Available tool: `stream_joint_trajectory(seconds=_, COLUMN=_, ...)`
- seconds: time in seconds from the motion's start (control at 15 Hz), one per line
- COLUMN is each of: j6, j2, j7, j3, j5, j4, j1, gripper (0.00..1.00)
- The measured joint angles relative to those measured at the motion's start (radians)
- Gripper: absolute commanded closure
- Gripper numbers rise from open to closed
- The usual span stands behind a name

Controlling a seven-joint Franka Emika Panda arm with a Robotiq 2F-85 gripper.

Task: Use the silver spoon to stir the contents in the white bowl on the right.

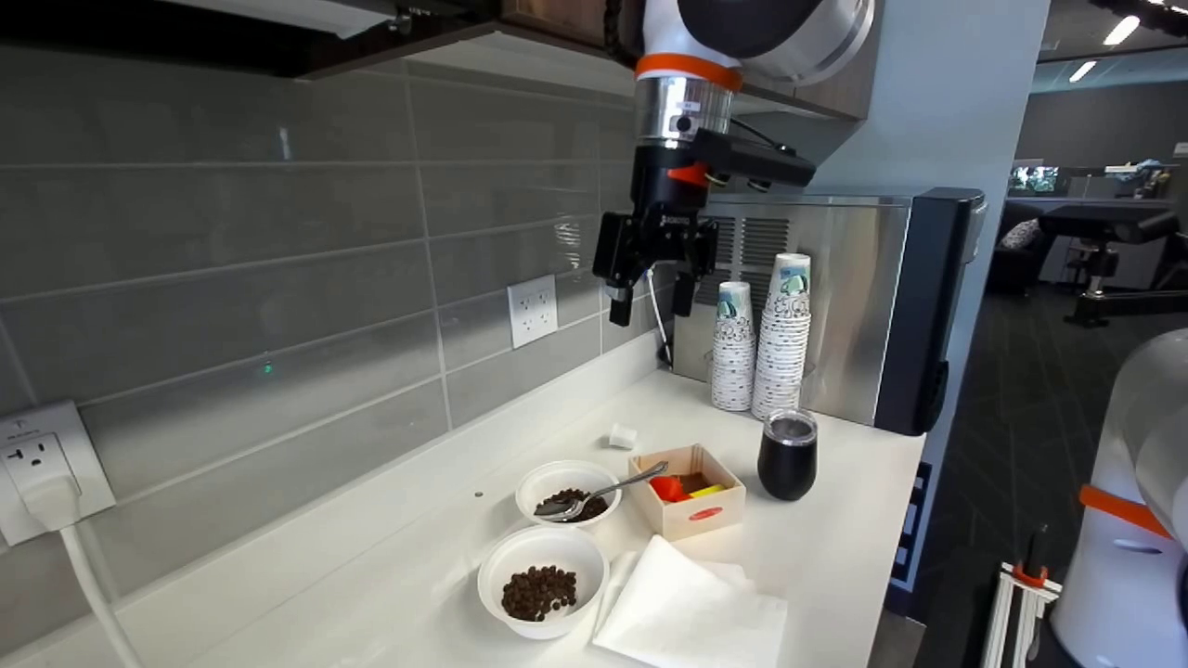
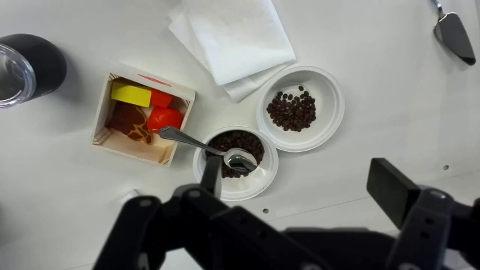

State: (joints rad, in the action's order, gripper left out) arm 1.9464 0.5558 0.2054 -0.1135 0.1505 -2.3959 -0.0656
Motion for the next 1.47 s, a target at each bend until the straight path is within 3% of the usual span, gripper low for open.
stream_joint_trajectory(seconds=0.4, j6=-0.005, j2=0.038, j7=-0.038, j3=0.039, j5=-0.002, j4=-0.085, j1=0.008, gripper=0.00)
stream_joint_trajectory(seconds=0.87, j6=-0.002, j2=0.099, j7=-0.208, j3=0.166, j5=0.001, j4=-0.201, j1=0.029, gripper=0.00)
stream_joint_trajectory(seconds=1.2, j6=0.114, j2=0.003, j7=-0.363, j3=0.271, j5=0.056, j4=-0.226, j1=0.031, gripper=0.00)
stream_joint_trajectory(seconds=1.47, j6=0.225, j2=-0.154, j7=-0.481, j3=0.292, j5=0.134, j4=-0.192, j1=0.013, gripper=0.00)
